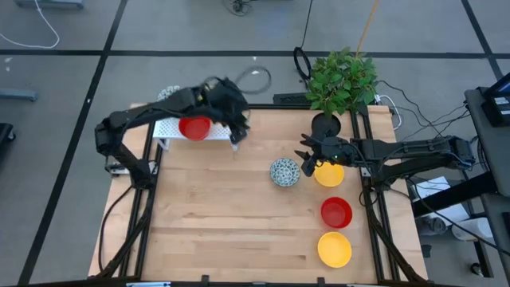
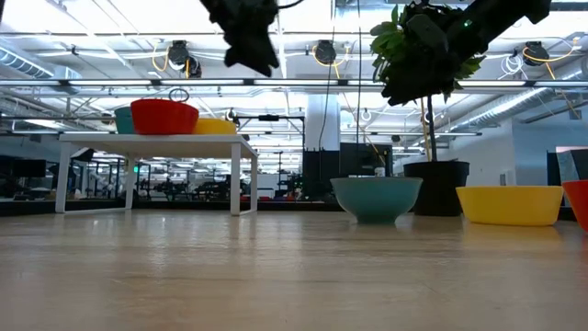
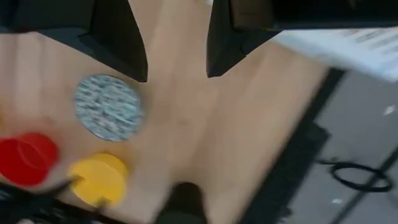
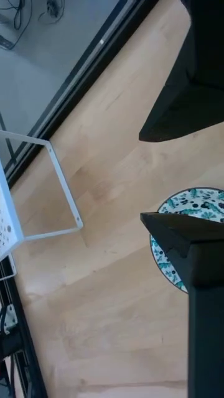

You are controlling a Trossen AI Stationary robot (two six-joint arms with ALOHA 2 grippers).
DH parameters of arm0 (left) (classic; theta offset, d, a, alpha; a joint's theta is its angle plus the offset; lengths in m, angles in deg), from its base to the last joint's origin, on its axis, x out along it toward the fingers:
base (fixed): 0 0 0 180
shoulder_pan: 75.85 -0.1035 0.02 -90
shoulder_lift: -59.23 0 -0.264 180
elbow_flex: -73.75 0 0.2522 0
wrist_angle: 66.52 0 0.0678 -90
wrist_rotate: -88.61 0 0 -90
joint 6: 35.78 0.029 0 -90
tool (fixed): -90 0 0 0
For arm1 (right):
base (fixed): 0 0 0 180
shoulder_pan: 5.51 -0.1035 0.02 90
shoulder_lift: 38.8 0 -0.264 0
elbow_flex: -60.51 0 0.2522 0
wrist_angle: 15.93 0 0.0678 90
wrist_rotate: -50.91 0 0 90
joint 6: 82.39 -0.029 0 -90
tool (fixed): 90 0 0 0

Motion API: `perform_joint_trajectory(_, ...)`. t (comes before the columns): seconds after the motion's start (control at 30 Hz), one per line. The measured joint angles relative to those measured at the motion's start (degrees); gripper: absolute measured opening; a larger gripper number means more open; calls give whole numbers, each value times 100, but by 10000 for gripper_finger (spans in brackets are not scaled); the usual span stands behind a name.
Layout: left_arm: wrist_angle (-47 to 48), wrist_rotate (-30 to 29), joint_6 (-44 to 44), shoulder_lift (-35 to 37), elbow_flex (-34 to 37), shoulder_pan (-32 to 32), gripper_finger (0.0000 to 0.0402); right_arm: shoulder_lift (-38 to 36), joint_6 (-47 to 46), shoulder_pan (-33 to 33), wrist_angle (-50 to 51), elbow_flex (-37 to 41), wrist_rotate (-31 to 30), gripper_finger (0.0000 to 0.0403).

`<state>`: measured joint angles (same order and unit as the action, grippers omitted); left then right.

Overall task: Pick & Place Mini bowls
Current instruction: Stack the blue patterned bowl on top of the blue patterned bowl on the shelf

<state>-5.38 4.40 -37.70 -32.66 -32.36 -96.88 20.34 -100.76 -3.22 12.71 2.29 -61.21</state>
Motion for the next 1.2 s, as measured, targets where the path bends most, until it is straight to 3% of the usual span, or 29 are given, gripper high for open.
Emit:
perform_joint_trajectory(0.27,-119,-235,-11,-635,0,994,168,0,214,-403,72,0,295,187)
perform_joint_trajectory(0.57,-293,-237,1528,-1403,2,1822,168,-417,40,-1183,466,0,252,187)
perform_joint_trajectory(0.83,-1864,-313,2686,-2269,2,2315,168,-721,-660,-1700,1039,0,109,187)
perform_joint_trajectory(0.97,-2439,-325,2359,-2620,4,2382,168,-726,-953,-1901,1226,0,121,187)
perform_joint_trajectory(1.2,-2506,-482,1608,-3132,4,2291,168,-728,-957,-2121,1213,0,106,187)
